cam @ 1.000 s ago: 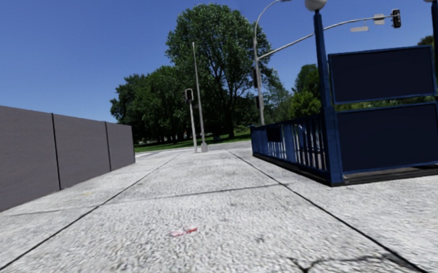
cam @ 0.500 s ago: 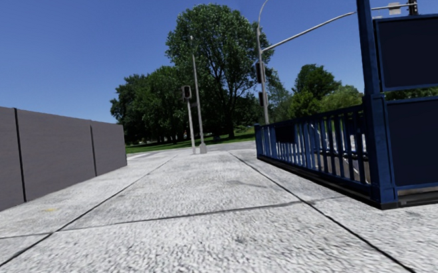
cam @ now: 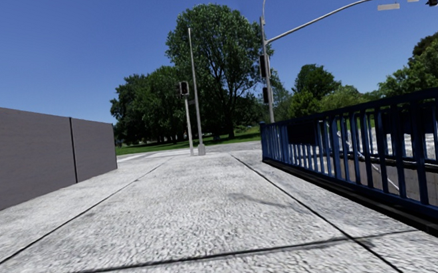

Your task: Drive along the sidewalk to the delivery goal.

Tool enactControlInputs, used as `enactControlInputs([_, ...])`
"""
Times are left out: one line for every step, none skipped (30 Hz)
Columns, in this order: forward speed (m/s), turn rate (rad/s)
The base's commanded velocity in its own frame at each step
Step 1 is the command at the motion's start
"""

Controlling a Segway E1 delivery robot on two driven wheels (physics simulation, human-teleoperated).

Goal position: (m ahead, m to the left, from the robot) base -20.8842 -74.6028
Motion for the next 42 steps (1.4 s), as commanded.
enactControlInputs([1.98, 0.00])
enactControlInputs([1.98, 0.00])
enactControlInputs([1.98, 0.00])
enactControlInputs([1.98, 0.00])
enactControlInputs([1.98, 0.00])
enactControlInputs([1.98, 0.00])
enactControlInputs([1.98, 0.00])
enactControlInputs([1.98, 0.00])
enactControlInputs([1.98, 0.00])
enactControlInputs([1.98, 0.00])
enactControlInputs([1.98, 0.00])
enactControlInputs([1.98, 0.00])
enactControlInputs([1.98, 0.00])
enactControlInputs([1.98, 0.00])
enactControlInputs([1.98, 0.00])
enactControlInputs([1.98, 0.00])
enactControlInputs([1.98, 0.00])
enactControlInputs([1.98, 0.00])
enactControlInputs([1.98, 0.00])
enactControlInputs([1.98, 0.00])
enactControlInputs([1.98, 0.00])
enactControlInputs([1.98, 0.00])
enactControlInputs([1.98, 0.00])
enactControlInputs([1.98, 0.00])
enactControlInputs([1.98, 0.00])
enactControlInputs([1.98, 0.00])
enactControlInputs([1.98, 0.00])
enactControlInputs([1.98, 0.00])
enactControlInputs([1.98, 0.00])
enactControlInputs([1.98, 0.00])
enactControlInputs([1.98, 0.00])
enactControlInputs([1.98, 0.00])
enactControlInputs([1.98, 0.00])
enactControlInputs([1.98, 0.00])
enactControlInputs([1.98, 0.00])
enactControlInputs([1.98, 0.00])
enactControlInputs([1.98, 0.00])
enactControlInputs([1.98, 0.00])
enactControlInputs([1.98, 0.00])
enactControlInputs([1.98, 0.00])
enactControlInputs([1.98, 0.00])
enactControlInputs([1.98, 0.00])
